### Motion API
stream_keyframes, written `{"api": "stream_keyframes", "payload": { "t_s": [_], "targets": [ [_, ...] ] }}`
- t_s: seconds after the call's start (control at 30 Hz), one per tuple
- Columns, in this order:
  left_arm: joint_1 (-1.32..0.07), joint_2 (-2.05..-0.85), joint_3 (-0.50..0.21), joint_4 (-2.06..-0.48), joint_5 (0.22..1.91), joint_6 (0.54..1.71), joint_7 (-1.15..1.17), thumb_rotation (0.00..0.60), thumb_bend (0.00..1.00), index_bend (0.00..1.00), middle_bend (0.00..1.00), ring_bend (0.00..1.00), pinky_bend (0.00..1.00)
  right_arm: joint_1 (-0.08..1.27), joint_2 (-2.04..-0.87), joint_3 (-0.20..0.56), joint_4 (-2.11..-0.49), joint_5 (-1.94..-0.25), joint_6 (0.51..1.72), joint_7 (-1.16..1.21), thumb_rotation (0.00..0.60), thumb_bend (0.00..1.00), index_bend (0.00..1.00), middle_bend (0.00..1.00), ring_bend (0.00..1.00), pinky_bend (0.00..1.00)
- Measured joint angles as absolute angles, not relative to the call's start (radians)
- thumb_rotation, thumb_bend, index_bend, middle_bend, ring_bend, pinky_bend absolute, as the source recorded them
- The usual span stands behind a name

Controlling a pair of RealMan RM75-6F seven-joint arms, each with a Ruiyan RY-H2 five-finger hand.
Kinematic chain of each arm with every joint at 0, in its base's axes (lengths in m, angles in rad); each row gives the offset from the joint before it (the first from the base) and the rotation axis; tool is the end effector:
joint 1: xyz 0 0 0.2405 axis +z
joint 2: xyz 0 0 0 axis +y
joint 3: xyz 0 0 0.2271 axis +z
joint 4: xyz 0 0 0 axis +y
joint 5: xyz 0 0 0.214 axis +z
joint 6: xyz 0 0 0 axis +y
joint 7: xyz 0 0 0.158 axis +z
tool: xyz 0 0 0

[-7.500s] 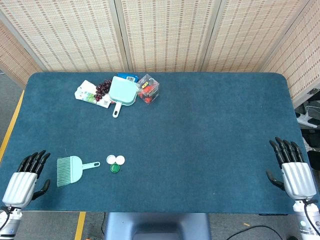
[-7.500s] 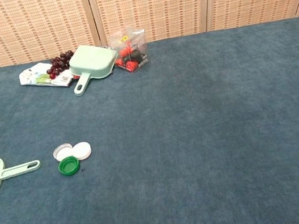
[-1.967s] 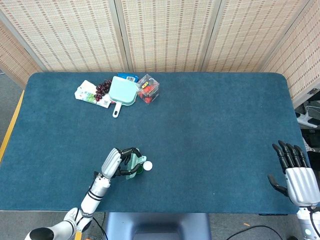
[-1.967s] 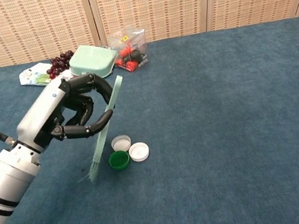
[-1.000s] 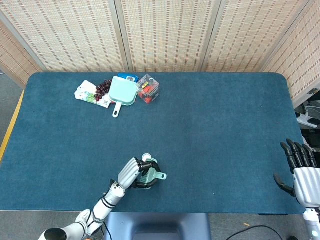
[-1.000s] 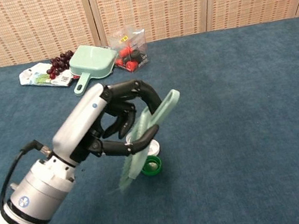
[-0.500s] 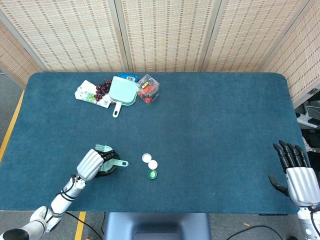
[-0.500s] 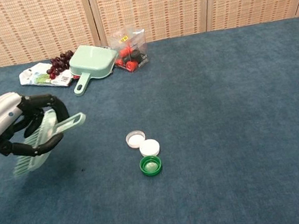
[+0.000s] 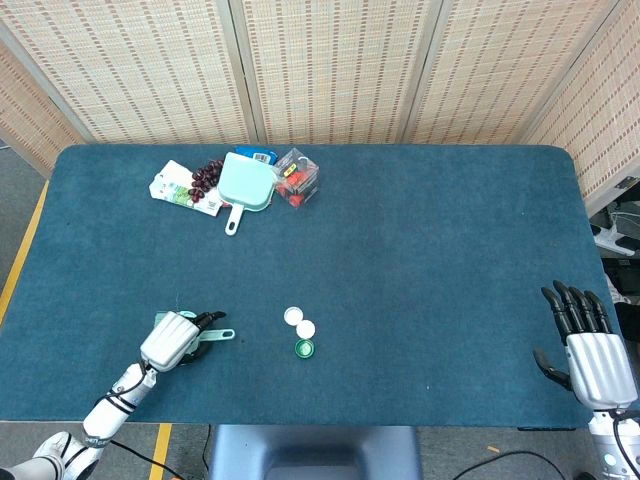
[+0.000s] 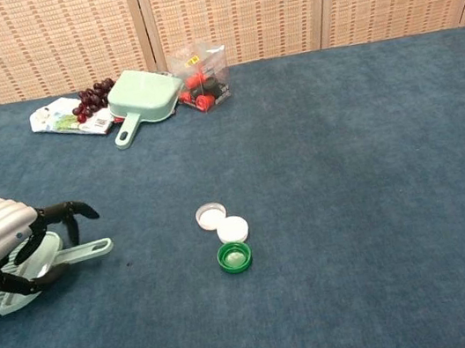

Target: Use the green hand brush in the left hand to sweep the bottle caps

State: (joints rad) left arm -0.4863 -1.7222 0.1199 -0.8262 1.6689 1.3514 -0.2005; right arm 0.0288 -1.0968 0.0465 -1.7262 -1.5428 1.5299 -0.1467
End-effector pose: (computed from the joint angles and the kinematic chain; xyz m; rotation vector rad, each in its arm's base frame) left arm -0.2475 0.2771 -0.0249 -1.9560 -0.7120 -1.0482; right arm -0.2669 -0.1756 0.1429 1.3896 -0.8482 0.8727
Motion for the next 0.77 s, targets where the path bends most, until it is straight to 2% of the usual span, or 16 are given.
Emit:
{"api": "stream_keyframes", "payload": {
  "t_s": [0.17, 0.23, 0.3, 0.33, 0.37, 0.4, 0.5, 0.63, 0.77],
  "targets": [
    [-0.478, -1.678, 0.093, -0.916, 1.644, 1.352, -0.190, 0.600, 0.34, 0.00, 0.00, 0.64, 0.95, 0.029, -1.094, 0.044, -1.733, -1.537, 1.522, -0.159, 0.600, 0.24, 0.00, 0.00, 0.00, 0.00],
    [-0.470, -1.652, 0.083, -0.959, 1.642, 1.376, -0.186, 0.600, 0.34, 0.00, 0.00, 0.55, 0.89, 0.030, -1.092, 0.043, -1.737, -1.536, 1.518, -0.164, 0.600, 0.24, 0.00, 0.00, 0.00, 0.00],
    [-0.457, -1.616, 0.078, -1.017, 1.640, 1.406, -0.186, 0.600, 0.34, 0.00, 0.00, 0.31, 0.69, 0.030, -1.090, 0.040, -1.741, -1.536, 1.515, -0.169, 0.600, 0.24, 0.00, 0.00, 0.00, 0.00],
    [-0.449, -1.596, 0.077, -1.049, 1.640, 1.420, -0.187, 0.600, 0.34, 0.00, 0.00, 0.16, 0.54, 0.030, -1.089, 0.039, -1.742, -1.536, 1.514, -0.171, 0.600, 0.24, 0.00, 0.00, 0.00, 0.00],
    [-0.439, -1.572, 0.078, -1.085, 1.640, 1.437, -0.187, 0.600, 0.34, 0.00, 0.00, 0.06, 0.40, 0.030, -1.087, 0.038, -1.743, -1.537, 1.513, -0.173, 0.600, 0.24, 0.00, 0.00, 0.00, 0.00],
    [-0.420, -1.533, 0.081, -1.139, 1.640, 1.464, -0.186, 0.600, 0.34, 0.00, 0.00, 0.01, 0.31, 0.029, -1.086, 0.036, -1.745, -1.539, 1.513, -0.175, 0.600, 0.24, 0.00, 0.00, 0.00, 0.00],
    [-0.349, -1.413, 0.099, -1.293, 1.635, 1.553, -0.181, 0.600, 0.37, 0.00, 0.00, 0.00, 0.19, 0.030, -1.084, 0.034, -1.747, -1.536, 1.506, -0.185, 0.600, 0.24, 0.00, 0.00, 0.00, 0.00],
    [-0.217, -1.253, 0.133, -1.456, 1.592, 1.648, -0.161, 0.600, 0.39, 0.00, 0.00, 0.00, 0.13, 0.035, -1.089, 0.029, -1.755, -1.531, 1.489, -0.207, 0.600, 0.24, 0.00, 0.00, 0.00, 0.00],
    [-0.169, -1.168, 0.152, -1.515, 1.563, 1.640, -0.128, 0.600, 0.40, 0.00, 0.00, 0.00, 0.12, 0.038, -1.097, 0.021, -1.761, -1.547, 1.485, -0.227, 0.600, 0.24, 0.00, 0.00, 0.00, 0.00]
  ]
}}
